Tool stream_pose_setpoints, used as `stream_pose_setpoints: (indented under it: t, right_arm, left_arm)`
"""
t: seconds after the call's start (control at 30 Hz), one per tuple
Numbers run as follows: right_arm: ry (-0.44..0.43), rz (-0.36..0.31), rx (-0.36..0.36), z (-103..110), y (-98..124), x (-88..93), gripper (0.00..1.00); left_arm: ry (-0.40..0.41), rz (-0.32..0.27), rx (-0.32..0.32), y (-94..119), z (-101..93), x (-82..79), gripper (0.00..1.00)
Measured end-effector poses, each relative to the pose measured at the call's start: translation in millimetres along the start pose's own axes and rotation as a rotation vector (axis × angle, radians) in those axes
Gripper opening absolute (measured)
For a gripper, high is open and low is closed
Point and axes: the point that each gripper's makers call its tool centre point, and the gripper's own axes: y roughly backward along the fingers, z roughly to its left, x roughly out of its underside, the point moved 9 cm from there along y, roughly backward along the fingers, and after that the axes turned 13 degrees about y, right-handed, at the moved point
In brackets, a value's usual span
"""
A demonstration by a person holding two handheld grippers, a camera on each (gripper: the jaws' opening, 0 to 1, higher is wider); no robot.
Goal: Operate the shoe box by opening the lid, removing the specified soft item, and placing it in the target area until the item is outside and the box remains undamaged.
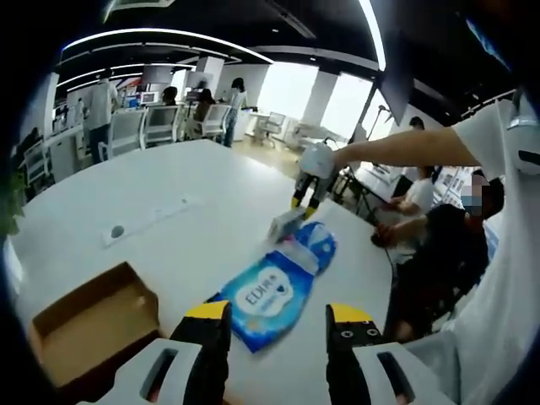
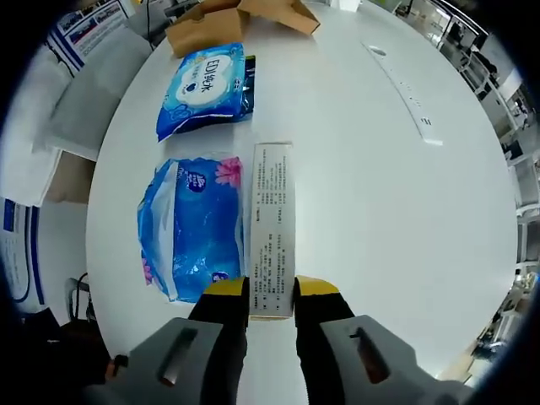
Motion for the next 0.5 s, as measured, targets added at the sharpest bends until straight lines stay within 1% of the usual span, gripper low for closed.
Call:
stream_pose_setpoints:
  t: [0.1,0.23,0.33,0.4,0.5]
  right_arm:
    - [-0.002,0.002,0.009,0.1,2.6,-1.2,0.21]
    - [-0.024,-0.003,0.016,3.2,9.2,-4.9,0.25]
    - [-0.029,-0.012,0.032,7.1,18.0,-10.4,0.28]
    - [-0.029,-0.013,0.040,14.6,29.1,-18.3,0.31]
    - [-0.017,-0.027,0.069,18.4,43.6,-27.7,0.34]
  left_arm:
    - [-0.002,-0.003,0.004,0.1,-4.8,0.1,0.45]
    - [-0.006,-0.010,0.009,5.5,-4.9,-2.5,0.45]
    - [-0.014,-0.016,0.014,12.0,-5.5,-5.2,0.46]
    - [-0.026,-0.020,0.014,18.3,-4.3,-6.6,0.47]
    - [-0.035,-0.028,0.012,29.3,-4.6,-7.0,0.48]
